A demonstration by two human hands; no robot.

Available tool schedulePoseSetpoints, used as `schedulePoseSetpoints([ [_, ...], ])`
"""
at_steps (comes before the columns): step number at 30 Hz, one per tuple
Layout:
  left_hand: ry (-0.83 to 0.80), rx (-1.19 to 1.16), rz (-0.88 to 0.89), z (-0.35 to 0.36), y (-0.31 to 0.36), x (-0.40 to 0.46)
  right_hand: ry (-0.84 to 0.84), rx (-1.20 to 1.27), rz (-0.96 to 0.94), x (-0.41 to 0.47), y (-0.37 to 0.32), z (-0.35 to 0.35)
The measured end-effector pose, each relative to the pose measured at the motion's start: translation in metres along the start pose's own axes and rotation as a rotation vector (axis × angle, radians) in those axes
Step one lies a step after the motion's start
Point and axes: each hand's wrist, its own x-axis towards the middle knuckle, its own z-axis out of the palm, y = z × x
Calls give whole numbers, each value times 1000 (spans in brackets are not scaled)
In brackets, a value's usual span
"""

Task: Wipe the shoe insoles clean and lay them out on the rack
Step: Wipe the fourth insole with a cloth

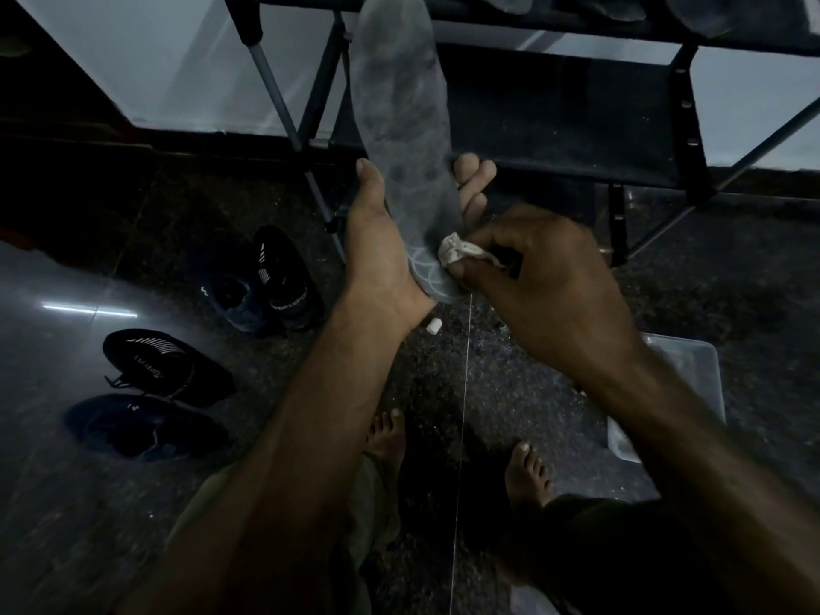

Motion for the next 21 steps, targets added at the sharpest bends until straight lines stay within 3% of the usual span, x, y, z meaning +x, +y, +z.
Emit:
schedulePoseSetpoints([
  [6, -71, 11, -65, 3, -7, -3, 218, -28, -22, 1, 3, 2],
  [12, -28, -16, -3, -2, 1, 3, 6, -30, -43, -3, -7, -2],
  [18, -81, -20, -28, 0, -6, 0, 182, -54, -45, 1, -3, -1],
  [21, -69, -22, -24, 0, -6, 1, 130, -78, -37, -1, -4, -4],
])
